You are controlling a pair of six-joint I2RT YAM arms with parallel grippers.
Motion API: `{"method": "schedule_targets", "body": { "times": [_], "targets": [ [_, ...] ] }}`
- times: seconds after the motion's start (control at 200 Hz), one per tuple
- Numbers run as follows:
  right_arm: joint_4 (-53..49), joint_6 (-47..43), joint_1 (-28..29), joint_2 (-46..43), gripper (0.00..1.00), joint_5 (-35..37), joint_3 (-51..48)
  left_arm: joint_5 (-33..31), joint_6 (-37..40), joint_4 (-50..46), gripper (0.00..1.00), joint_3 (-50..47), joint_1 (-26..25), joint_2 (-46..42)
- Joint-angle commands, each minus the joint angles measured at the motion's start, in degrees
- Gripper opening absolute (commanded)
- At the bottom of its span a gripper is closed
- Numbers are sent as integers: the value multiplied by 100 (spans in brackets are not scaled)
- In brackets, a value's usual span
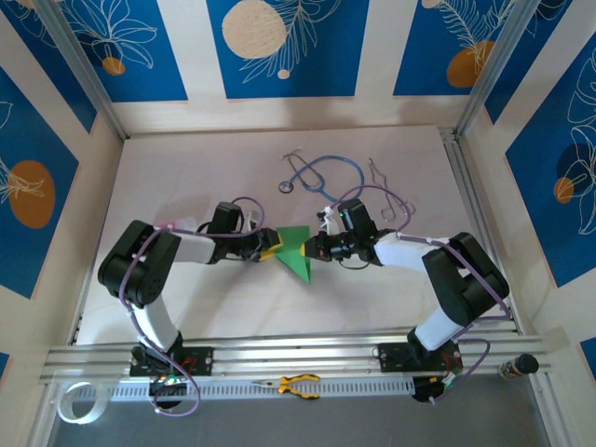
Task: Fold a paper plane with a square sheet of paper (pick it up from the middle)
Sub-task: Fourth fold the wing at the center of the table.
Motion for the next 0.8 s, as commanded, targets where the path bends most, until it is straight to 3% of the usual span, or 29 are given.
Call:
{"method": "schedule_targets", "body": {
  "times": [0.0,0.465,0.795],
  "targets": [
    [195,63,-53,-225,4,-125,-160,-29,37,-50,46,14,6,-17],
    [393,121,-64,-157,3,-294,-301,253,-396,743,32,-8,10,248],
    [81,11,-73,-131,7,-77,-229,-37,-394,740,7,-126,9,43]
  ]
}}
